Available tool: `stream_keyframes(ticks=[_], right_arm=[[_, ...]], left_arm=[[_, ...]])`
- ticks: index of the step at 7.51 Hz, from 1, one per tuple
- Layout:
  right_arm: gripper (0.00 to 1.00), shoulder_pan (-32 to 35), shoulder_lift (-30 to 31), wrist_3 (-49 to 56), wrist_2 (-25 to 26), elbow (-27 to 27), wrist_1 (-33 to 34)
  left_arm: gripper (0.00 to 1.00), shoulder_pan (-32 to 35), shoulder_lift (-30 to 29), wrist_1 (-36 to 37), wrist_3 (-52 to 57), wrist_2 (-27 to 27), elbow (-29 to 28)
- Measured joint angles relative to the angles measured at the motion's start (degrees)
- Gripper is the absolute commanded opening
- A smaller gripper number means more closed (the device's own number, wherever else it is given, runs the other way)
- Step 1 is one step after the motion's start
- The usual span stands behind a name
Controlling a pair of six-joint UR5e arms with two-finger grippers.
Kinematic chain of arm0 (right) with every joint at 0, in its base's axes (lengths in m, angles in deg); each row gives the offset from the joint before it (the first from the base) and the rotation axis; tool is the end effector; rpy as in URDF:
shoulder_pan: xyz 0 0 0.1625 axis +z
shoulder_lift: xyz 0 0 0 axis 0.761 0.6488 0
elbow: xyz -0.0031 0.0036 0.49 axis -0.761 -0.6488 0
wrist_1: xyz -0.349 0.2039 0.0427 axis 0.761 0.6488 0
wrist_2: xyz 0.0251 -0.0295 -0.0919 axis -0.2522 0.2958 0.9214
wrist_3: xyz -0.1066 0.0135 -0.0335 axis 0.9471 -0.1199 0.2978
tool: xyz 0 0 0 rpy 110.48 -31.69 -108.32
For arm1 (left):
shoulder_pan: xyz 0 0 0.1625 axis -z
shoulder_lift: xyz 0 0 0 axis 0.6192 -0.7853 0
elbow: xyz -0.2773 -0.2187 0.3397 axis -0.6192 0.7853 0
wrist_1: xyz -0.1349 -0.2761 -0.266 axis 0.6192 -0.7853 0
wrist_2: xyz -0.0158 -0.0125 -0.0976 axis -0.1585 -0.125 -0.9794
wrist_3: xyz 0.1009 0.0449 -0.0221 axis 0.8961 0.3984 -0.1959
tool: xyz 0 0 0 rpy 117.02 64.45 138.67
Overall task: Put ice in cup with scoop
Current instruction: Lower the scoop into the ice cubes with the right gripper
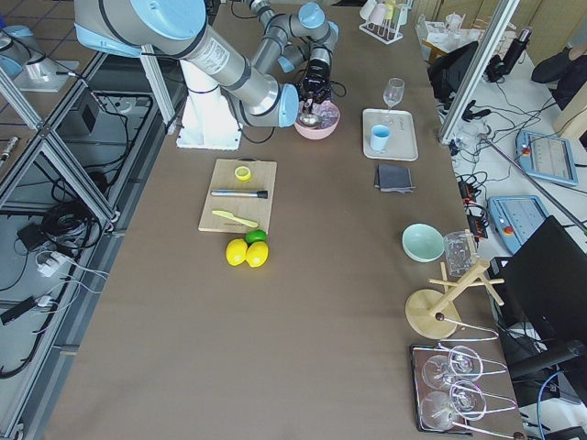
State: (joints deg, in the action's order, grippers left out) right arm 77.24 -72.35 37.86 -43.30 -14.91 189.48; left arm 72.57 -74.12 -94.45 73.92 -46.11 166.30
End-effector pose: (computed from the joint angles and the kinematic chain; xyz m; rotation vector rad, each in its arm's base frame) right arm -0.6202 -0.4688 0.1468 -0.3617 0.0748 -1.4061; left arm 0.5484 -0.4632 0.4109 1.1010 1.0256 1.3119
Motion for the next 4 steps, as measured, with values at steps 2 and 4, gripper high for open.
stream_keyframes(ticks=[2,4], right_arm=[[0.00,-0.1,1.0,-0.9,-0.4,0.5,-3.0],[0.00,-0.2,4.2,-1.4,-0.8,4.2,-6.5]], left_arm=[[0.98,-0.2,0.1,0.0,0.0,0.4,0.0],[0.98,-0.2,0.3,0.0,0.0,0.4,0.0]])
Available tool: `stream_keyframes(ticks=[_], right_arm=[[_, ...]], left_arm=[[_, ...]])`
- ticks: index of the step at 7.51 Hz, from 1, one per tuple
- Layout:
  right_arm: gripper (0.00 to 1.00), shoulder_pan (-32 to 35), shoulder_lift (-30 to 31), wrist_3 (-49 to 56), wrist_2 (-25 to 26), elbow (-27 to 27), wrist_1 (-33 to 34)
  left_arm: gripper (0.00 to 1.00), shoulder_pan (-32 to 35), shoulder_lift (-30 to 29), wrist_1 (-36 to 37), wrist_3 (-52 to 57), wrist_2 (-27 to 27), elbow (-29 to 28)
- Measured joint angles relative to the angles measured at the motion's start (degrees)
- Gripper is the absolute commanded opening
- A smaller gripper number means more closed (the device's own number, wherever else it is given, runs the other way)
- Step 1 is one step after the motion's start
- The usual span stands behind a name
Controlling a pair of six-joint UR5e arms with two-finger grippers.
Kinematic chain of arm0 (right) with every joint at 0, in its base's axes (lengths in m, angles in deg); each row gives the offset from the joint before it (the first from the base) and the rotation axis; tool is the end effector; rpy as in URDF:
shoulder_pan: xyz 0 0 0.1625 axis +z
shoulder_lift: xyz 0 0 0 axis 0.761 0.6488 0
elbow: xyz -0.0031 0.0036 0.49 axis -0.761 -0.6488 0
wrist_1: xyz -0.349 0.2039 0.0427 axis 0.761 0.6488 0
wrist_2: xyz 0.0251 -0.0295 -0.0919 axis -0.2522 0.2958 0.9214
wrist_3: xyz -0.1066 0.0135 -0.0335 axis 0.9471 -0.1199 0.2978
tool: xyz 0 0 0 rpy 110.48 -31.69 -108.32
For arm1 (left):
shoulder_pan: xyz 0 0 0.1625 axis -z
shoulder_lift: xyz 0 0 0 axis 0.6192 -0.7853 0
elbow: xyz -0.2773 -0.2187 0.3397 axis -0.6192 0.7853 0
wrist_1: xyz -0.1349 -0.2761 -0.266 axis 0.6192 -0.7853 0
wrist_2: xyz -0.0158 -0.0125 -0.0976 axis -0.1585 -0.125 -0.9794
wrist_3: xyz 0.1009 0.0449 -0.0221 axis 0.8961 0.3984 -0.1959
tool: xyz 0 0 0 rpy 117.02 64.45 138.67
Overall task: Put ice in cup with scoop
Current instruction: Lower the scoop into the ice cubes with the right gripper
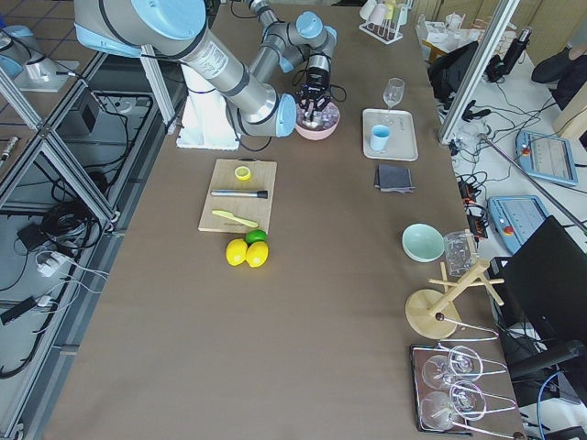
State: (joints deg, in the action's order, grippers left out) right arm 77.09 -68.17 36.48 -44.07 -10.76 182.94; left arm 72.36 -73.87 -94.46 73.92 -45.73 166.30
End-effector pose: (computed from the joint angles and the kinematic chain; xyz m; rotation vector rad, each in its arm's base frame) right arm -0.6255 -0.4676 0.1732 -0.2511 0.0192 -1.3944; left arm 0.5491 -0.4613 0.4141 1.0980 1.0211 1.3109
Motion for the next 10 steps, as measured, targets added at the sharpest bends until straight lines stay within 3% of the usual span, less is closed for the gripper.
stream_keyframes(ticks=[10], right_arm=[[0.00,-0.1,15.4,1.1,-0.1,20.0,-15.4]], left_arm=[[0.98,-0.3,0.3,-0.2,0.0,0.7,0.0]])
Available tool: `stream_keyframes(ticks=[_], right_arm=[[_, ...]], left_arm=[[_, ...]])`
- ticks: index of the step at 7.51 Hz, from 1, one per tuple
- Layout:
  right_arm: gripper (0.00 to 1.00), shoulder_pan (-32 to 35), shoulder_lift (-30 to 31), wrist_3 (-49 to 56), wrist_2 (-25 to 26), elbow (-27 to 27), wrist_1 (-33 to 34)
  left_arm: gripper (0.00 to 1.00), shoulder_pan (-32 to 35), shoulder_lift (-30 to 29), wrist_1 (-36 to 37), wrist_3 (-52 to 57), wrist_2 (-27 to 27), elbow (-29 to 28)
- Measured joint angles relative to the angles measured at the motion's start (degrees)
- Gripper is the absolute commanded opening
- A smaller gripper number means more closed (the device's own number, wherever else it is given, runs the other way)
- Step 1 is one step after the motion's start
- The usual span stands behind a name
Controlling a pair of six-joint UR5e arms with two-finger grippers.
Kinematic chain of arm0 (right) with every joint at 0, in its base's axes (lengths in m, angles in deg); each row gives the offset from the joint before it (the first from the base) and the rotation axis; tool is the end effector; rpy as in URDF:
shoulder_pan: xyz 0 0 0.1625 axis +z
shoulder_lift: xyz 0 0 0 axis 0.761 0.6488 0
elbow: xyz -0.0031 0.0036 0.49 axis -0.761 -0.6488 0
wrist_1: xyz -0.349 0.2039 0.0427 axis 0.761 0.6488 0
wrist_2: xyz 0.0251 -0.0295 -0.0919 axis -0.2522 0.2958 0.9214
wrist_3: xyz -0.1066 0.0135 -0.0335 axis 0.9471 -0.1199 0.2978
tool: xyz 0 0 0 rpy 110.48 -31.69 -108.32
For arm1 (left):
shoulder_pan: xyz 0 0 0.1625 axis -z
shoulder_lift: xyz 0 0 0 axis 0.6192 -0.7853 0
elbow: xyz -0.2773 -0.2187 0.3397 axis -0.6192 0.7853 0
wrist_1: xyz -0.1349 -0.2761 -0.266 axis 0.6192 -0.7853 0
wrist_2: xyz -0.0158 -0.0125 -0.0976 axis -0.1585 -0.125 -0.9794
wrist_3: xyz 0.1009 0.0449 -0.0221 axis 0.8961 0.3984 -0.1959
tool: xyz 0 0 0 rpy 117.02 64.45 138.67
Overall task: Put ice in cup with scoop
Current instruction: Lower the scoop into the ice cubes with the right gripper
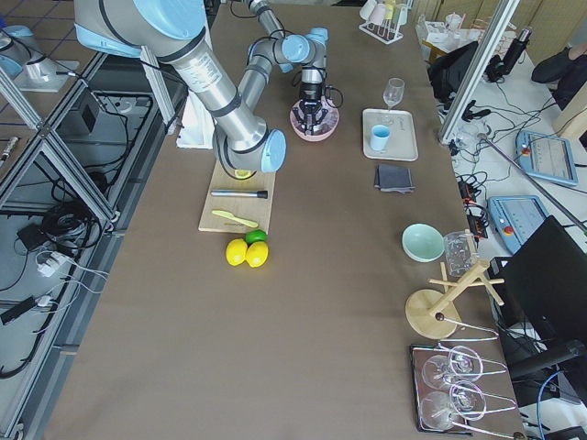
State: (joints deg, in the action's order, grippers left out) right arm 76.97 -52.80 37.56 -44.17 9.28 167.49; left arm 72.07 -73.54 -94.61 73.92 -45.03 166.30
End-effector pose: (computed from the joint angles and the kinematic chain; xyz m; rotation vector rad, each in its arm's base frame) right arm -0.5842 -0.4441 0.2362 0.1029 -0.1259 -1.4318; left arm 0.5500 -0.4590 0.4181 1.0979 1.0131 1.3077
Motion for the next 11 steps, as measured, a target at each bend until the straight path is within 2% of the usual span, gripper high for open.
stream_keyframes(ticks=[7,11], right_arm=[[0.00,0.0,6.5,2.6,-1.2,6.6,-10.6],[0.00,0.0,7.4,5.7,-3.5,7.6,-14.0]], left_arm=[[0.98,-0.1,0.1,0.1,0.1,0.2,-0.1],[0.98,-0.1,0.2,0.1,0.1,0.2,-0.1]])
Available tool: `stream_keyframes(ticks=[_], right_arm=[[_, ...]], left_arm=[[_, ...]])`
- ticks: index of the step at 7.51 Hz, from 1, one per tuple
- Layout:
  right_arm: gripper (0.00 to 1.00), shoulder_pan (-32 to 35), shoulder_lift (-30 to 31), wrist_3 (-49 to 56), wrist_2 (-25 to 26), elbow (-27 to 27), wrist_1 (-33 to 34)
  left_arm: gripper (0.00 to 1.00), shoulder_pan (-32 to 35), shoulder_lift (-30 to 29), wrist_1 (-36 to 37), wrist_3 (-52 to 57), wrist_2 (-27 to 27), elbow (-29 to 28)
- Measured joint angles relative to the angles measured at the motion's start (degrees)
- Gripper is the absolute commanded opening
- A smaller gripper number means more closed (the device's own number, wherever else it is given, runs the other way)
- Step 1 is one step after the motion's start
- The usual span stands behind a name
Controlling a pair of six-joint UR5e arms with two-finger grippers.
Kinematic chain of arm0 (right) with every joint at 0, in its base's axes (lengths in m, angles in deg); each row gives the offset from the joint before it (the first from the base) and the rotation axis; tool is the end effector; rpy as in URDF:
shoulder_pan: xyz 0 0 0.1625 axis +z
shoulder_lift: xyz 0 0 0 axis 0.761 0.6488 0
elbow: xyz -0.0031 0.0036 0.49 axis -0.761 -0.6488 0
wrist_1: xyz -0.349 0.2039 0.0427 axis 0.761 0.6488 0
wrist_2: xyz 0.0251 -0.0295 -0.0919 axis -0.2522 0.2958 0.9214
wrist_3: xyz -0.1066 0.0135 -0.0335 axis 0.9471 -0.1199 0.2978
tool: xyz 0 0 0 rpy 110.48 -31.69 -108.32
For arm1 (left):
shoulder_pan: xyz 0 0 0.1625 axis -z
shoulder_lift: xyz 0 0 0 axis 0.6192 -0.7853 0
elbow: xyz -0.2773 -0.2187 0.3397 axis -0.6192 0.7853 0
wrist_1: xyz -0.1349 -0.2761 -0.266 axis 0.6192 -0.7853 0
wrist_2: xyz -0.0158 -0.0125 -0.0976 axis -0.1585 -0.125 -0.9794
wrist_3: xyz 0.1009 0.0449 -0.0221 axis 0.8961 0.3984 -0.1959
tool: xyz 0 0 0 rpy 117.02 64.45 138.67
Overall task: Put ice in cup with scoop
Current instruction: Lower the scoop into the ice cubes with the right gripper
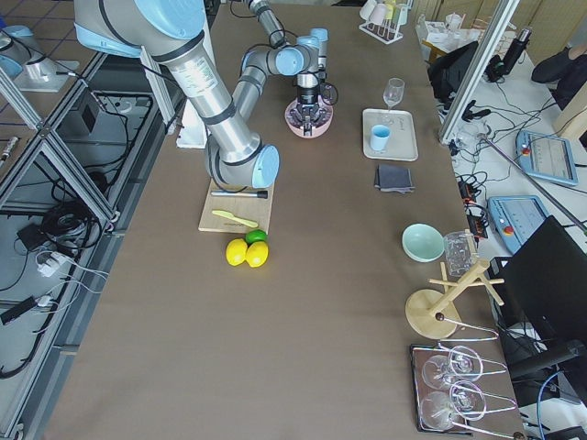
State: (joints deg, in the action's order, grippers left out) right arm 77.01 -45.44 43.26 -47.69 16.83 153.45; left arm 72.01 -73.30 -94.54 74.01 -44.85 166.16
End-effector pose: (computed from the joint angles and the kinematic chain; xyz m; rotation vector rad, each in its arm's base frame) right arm -0.5681 -0.4286 0.2518 0.3491 -0.2733 -1.5318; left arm 0.5500 -0.4585 0.4225 1.0916 1.0080 1.3080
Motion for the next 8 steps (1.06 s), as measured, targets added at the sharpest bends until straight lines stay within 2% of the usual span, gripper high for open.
stream_keyframes(ticks=[8], right_arm=[[0.00,1.5,0.0,4.9,0.0,-0.2,-1.9]], left_arm=[[0.98,0.0,0.0,0.0,0.0,0.0,-0.2]])
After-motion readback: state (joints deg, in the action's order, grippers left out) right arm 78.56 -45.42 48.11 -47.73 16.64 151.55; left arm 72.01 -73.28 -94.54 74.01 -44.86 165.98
